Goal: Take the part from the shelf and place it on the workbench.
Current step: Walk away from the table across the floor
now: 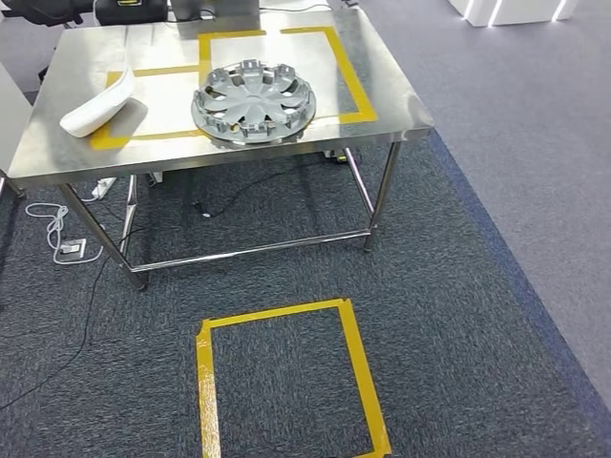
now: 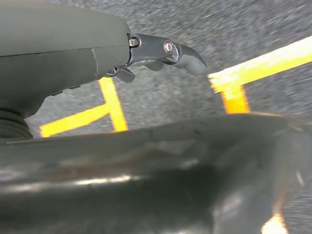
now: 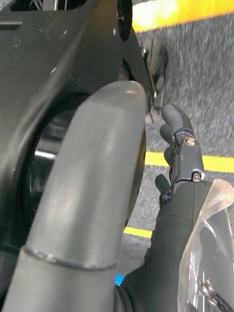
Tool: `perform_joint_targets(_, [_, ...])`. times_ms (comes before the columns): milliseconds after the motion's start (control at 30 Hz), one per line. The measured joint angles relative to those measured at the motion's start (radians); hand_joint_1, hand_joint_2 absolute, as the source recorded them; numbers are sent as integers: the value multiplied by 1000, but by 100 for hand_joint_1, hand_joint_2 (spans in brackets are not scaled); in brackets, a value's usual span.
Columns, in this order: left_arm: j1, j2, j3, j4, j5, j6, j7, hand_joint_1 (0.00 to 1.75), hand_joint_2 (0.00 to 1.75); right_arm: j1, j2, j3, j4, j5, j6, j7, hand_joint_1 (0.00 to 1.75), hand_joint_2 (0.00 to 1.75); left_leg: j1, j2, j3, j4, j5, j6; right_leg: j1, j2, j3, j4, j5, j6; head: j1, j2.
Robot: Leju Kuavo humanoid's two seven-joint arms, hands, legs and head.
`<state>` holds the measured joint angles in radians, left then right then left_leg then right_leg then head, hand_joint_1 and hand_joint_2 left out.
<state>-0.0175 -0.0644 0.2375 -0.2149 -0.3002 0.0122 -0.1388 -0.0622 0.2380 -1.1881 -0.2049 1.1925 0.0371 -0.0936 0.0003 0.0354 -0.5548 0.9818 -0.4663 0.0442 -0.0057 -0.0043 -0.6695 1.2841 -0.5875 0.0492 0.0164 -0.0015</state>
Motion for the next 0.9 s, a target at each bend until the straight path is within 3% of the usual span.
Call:
perform_joint_targets(33, [1,-1,-3,1,-4,1,8,0,0,0,0,0,0,-2,-1,2,0,0,0,9,-10,2,7,-2,0,-5,33,-28,33,0,0,0])
perform_joint_targets(100, [3,-4,-7,3,-11,2,16,0,0,-2,0,0,0,-3,-2,4,0,0,-3,26,-22,10,15,-8,1,-40,139,-161,68,-3,1,0])
perform_joint_targets(167, [4,-5,-11,5,-18,4,19,0,0,-8,-1,0,0,-2,-2,4,0,0,-7,46,-27,20,21,-18,4,-69,214,-281,49,-11,2,0])
perform_joint_targets(200, [4,-6,-14,6,-21,5,20,0,0,-11,-1,0,0,-2,-2,4,0,0,-9,58,-30,23,25,-23,6,-68,226,-310,37,-16,3,0])
perform_joint_targets(267, [2,-6,-20,7,-26,6,21,0,0,-8,-1,0,0,0,-3,5,0,0,-8,69,-34,31,25,-34,3,-48,219,-324,32,-32,3,0])
perform_joint_targets(300, [1,-5,-22,7,-29,7,20,0,0,-4,-1,0,0,1,-7,8,0,0,-5,55,-38,48,8,-40,2,-40,215,-324,37,-40,1,0])
perform_joint_targets(333, [1,-5,-25,7,-35,9,19,0,0,-1,-2,0,0,2,-11,12,0,0,-3,33,-49,83,-22,-46,0,-32,211,-325,43,-48,0,0])
perform_joint_targets(400, [5,-4,-32,9,-52,14,18,0,0,1,-2,0,0,4,-20,22,0,0,2,-11,-87,205,-104,-56,1,-14,201,-324,54,-58,-4,0])
perform_joint_targets(433, [6,-5,-37,10,-59,16,18,0,0,0,-2,0,0,5,-22,26,0,0,3,-18,-103,262,-131,-57,2,-3,197,-323,58,-60,-4,0])
perform_joint_targets(467, [7,-5,-41,10,-63,16,18,0,0,0,-2,0,0,5,-25,29,0,0,3,-21,-108,296,-140,-57,4,9,193,-322,62,-60,-4,0])
perform_joint_targets(500, [7,-5,-45,11,-66,17,18,0,0,1,-2,0,0,6,-27,33,0,0,3,-24,-97,290,-126,-55,5,21,193,-319,64,-59,-4,0])
perform_joint_targets(533, [7,-5,-47,11,-67,17,19,0,0,1,-2,0,0,6,-29,36,0,0,3,-29,-71,249,-96,-52,5,34,193,-316,66,-58,-4,0])
perform_joint_targets(567, [6,-5,-49,12,-68,17,19,0,0,1,-2,0,0,6,-31,38,0,0,3,-44,-37,184,-61,-47,5,46,192,-311,66,-57,-4,0])
perform_joint_targets(633, [7,-4,-50,14,-69,17,23,0,0,-2,-2,0,0,6,-34,41,0,0,5,-92,18,79,-20,-38,4,70,182,-300,68,-51,-3,0])
perform_joint_targets(700, [8,-4,-50,16,-70,17,29,0,0,-4,-2,0,1,6,-37,42,0,0,5,-110,29,52,-19,-33,1,93,167,-295,73,-40,-5,0])
perform_joint_targets(733, [7,-5,-51,17,-70,17,31,0,0,-4,-2,0,1,6,-37,44,0,0,5,-99,29,42,-20,-29,0,103,160,-294,76,-34,-6,0])
perform_joint_targets(767, [4,-5,-51,17,-71,18,33,0,0,-3,-2,0,1,6,-38,45,0,0,6,-85,30,31,-22,-25,-1,103,151,-290,74,-28,-7,0])
perform_joint_targets(833, [-1,-5,-51,17,-73,19,34,0,0,-3,-3,0,1,6,-39,46,0,0,11,-60,32,9,-23,-16,1,69,117,-244,45,-18,0,0])
perform_joint_targets(900, [1,-4,-51,17,-74,20,34,0,0,-5,-3,0,1,6,-40,47,0,0,11,-35,29,5,-20,-11,0,27,56,-127,-12,-10,8,0])
